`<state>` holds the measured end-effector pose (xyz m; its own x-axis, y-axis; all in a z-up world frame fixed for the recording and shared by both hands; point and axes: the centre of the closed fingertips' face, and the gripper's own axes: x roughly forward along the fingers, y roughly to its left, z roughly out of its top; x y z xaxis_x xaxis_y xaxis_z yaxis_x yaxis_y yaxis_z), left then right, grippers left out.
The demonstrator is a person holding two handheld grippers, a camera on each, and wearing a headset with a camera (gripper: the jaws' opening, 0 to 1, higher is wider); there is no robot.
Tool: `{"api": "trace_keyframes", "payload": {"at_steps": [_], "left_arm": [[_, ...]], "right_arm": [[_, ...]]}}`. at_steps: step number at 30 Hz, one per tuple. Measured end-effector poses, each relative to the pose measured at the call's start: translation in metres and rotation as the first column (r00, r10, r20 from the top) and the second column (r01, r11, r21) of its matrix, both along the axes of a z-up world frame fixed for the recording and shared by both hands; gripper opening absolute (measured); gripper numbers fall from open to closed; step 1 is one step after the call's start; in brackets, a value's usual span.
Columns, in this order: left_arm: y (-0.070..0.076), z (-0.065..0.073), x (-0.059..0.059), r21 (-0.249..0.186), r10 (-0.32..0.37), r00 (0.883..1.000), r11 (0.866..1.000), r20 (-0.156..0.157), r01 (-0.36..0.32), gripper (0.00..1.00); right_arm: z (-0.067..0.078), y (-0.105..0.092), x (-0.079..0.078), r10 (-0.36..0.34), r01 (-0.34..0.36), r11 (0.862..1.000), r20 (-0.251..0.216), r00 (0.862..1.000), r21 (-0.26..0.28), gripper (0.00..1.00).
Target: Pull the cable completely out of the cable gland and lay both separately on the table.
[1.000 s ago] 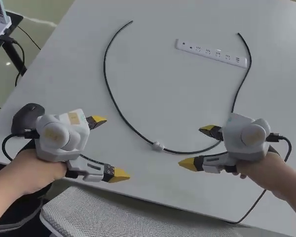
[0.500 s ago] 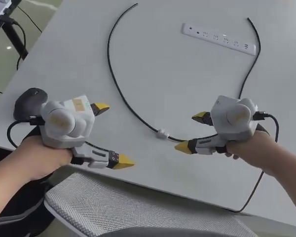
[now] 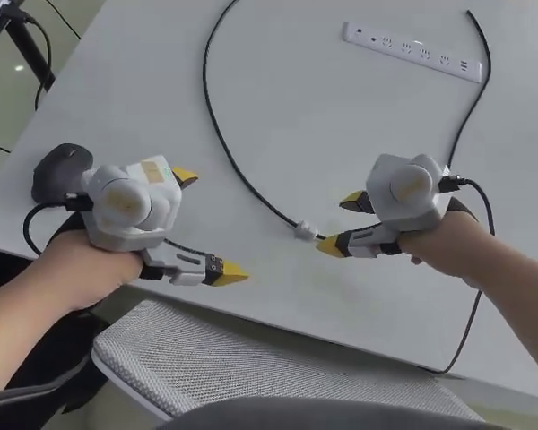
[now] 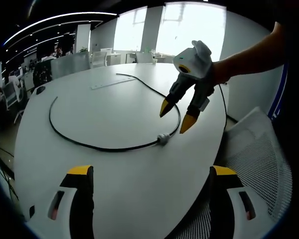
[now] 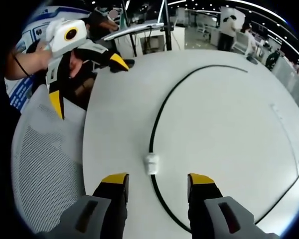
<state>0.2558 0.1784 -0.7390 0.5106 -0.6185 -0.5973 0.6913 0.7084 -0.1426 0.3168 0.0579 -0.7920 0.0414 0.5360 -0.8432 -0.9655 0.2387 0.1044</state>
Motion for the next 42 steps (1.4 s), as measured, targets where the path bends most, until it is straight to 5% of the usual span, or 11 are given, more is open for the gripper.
{"api": "trace_keyframes", "payload": {"at_steps": [24, 42], "left_arm": [[0.006, -0.012, -0.006, -0.007, -0.009, 0.999, 1.0, -0.04, 0.009, 0.96], [0.005, -0.016, -0.009, -0.016, 0.0, 0.999, 1.0, -0.053, -0.001, 0.94]], "right_arm": [[-0.028, 0.015, -0.008, 0.065, -0.068, 0.996, -0.047, 0.997, -0.063, 0.16], [-0.032, 0.017, -0.009, 0.074, -0.077, 0.994, -0.032, 0.997, -0.084, 0.09]]}}
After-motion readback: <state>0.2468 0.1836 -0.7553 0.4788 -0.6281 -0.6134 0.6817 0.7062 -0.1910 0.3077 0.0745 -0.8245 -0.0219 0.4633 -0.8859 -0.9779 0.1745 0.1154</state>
